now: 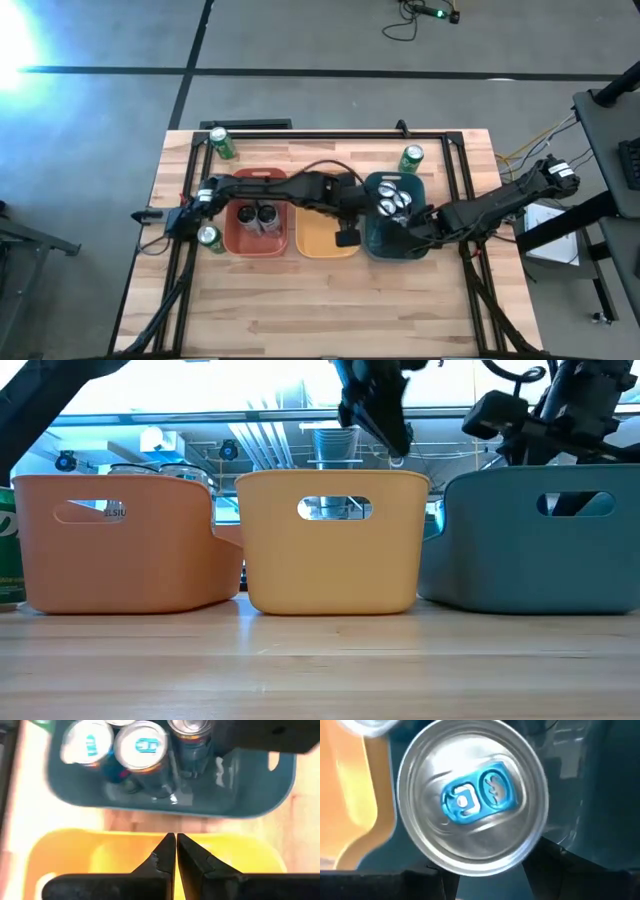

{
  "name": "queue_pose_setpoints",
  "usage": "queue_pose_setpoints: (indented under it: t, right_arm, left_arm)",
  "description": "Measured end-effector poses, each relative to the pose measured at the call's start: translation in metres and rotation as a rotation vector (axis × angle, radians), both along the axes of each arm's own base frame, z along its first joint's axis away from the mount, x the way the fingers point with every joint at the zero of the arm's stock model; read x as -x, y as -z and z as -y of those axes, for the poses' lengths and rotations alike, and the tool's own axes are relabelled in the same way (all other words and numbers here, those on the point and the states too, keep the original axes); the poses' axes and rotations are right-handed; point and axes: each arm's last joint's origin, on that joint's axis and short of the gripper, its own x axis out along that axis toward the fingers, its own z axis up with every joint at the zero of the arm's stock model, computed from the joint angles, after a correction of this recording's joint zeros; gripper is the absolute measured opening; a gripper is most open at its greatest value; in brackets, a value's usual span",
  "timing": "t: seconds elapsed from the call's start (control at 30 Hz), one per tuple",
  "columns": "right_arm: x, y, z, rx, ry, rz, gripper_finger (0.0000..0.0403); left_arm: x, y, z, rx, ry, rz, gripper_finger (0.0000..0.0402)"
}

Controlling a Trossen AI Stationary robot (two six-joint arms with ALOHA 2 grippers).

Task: Sort soda cans
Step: Put the blue soda can into the blue bin

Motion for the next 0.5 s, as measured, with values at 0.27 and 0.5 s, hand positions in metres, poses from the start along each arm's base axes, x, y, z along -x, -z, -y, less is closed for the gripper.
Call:
queue_pose_setpoints:
  t: [0.27,0.5]
  right_arm:
    - [0.008,0.002,0.005,0.033,0.092,-0.063,0.0174]
    - [0.014,-0.015,0.006,0.036,0.001,-0.122,0.0172]
  left_arm:
    - [0.027,-0.038,-0.006,-0.015,-0.001,0.050,0.0000]
    - [0.060,-0.062,-0.007,-0.026,0.020,0.056,0.0000]
